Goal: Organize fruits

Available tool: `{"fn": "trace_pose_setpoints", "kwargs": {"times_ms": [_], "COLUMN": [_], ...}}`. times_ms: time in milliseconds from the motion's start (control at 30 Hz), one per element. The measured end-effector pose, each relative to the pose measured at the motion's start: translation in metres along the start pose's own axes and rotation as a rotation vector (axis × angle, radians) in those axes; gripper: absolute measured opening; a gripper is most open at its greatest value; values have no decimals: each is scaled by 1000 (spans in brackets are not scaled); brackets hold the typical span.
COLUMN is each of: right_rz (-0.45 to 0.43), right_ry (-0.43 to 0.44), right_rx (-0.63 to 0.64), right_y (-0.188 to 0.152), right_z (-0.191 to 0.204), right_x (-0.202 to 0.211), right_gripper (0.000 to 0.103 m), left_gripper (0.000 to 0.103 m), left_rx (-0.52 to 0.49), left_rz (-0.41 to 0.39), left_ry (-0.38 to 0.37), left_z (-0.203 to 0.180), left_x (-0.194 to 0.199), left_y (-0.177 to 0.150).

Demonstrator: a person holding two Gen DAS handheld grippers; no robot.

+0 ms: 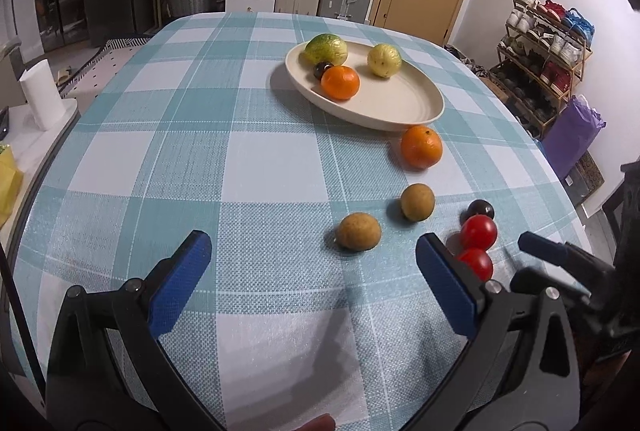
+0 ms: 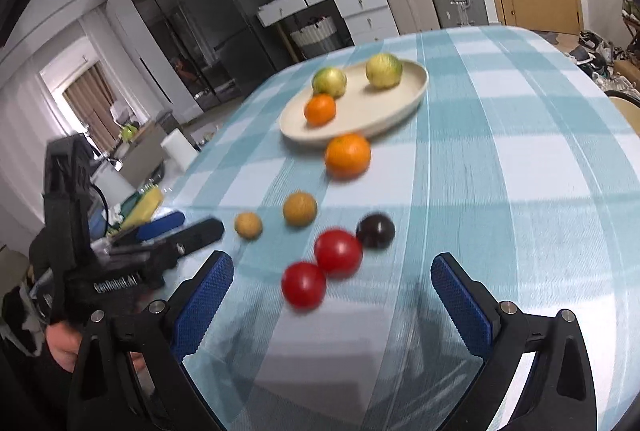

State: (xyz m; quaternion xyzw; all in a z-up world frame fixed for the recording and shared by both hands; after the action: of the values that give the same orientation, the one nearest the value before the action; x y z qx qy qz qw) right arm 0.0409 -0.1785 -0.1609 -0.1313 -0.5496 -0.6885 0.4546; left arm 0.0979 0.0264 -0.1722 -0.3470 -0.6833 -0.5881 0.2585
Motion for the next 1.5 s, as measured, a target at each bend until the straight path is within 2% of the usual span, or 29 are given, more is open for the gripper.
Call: {"fn": "trace_pose_setpoints", "kwargs": {"times_ms": [133, 233, 300, 533, 600, 667, 767, 1067, 1333, 1500], "right_rz": [20, 32, 44, 61, 66, 64, 67, 53, -24, -68], "right_ry": [18, 32, 29, -15, -21, -44, -48, 4, -12, -11], "right_rx": [-6, 5, 16, 60, 60, 68, 61, 51, 121, 126], "right_y": [-10, -13, -14, -17, -18, -18, -17, -20, -15, -5], "right_z": [5, 13, 17, 27, 27, 26, 24, 22, 30, 29], "right_x": [-5, -9, -13, -22, -24, -25, -27, -19, -1, 10], "right_gripper": [101, 92, 83, 62, 51, 46, 29, 28, 28, 28], "left_gripper": [102, 102, 102, 102, 102, 102, 102, 102, 102, 99], "left_rx": [1, 4, 5, 12, 10, 10, 9, -11, -54, -77], "left_rz": [2, 9, 14, 22, 21, 19, 16, 25, 39, 57], "left_ry": [-2, -3, -4, 2, 3, 2, 2, 12, 33, -12], "left_z": [1, 3, 4, 9, 9, 9, 10, 8, 1, -4], "left_x": [-1, -1, -2, -4, -4, -3, -2, -5, -15, -22], "left_y": [-1, -3, -5, -6, -6, -7, -5, 0, 6, 8]}}
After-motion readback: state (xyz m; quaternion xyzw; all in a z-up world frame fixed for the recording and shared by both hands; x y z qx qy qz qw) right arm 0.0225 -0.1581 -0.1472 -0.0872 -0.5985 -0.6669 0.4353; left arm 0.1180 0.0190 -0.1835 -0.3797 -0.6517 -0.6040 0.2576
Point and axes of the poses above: each gripper's, at about its wrist camera, not at the fingertips, and x roughly against the way its jaws point, z to its left, y to its top, the point moved 5 cm from there along -x, roughly the way its jaws point, and after that the axes turned 2 degrees about z, right-handed, at the moved point
